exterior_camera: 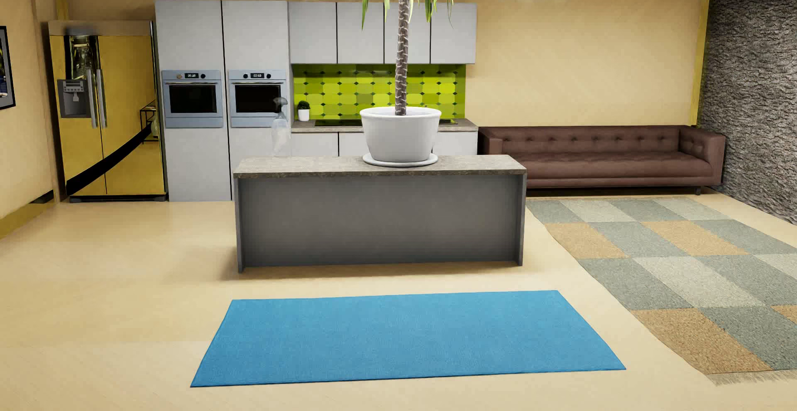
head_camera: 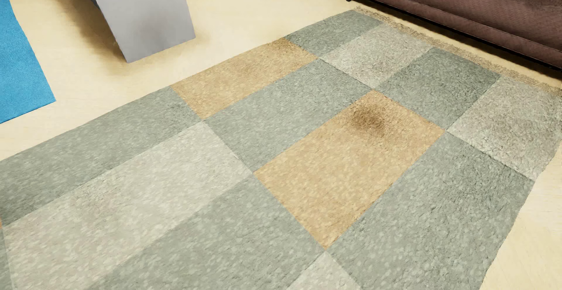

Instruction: Circle the plant

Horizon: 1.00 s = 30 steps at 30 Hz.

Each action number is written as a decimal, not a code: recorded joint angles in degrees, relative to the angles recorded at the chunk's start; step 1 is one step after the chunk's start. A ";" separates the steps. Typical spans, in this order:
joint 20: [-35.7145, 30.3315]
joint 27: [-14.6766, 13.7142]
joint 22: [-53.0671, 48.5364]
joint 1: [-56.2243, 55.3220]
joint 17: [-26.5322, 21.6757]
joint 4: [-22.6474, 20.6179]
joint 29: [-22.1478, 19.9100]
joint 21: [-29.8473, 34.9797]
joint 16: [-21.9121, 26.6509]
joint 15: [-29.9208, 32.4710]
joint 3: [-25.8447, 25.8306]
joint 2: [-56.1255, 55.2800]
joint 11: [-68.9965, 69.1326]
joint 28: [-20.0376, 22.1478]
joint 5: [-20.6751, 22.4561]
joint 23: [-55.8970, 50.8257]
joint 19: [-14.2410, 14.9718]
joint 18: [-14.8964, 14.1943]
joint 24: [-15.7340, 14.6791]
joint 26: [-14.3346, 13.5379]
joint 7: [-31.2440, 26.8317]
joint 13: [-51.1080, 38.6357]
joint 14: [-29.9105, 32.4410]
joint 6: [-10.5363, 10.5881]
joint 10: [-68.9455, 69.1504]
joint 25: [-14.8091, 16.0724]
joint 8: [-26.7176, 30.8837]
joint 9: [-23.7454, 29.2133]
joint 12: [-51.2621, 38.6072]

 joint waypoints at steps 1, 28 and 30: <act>-0.92 0.00 -0.70 -0.22 0.03 -0.27 0.00 0.11 0.40 0.06 0.00 0.03 -0.11 0.00 -0.03 -0.81 0.00 0.00 0.00 0.00 0.00 -0.94 0.81 -0.17 -0.57 0.00 0.00 0.12 -0.70; -5.57 0.00 -3.77 21.26 -1.58 5.23 0.00 0.53 1.16 -2.87 -16.36 -30.85 19.63 0.00 0.38 8.48 0.00 0.00 0.00 0.00 0.00 4.99 4.09 3.97 3.32 0.00 0.00 5.94 -7.04; -6.23 0.00 -3.31 13.57 -0.80 6.28 0.00 1.10 1.40 -7.31 -14.73 -26.46 21.42 0.00 1.32 9.59 0.00 0.00 0.00 0.00 0.00 3.99 22.28 3.26 20.46 0.00 0.00 4.94 -3.95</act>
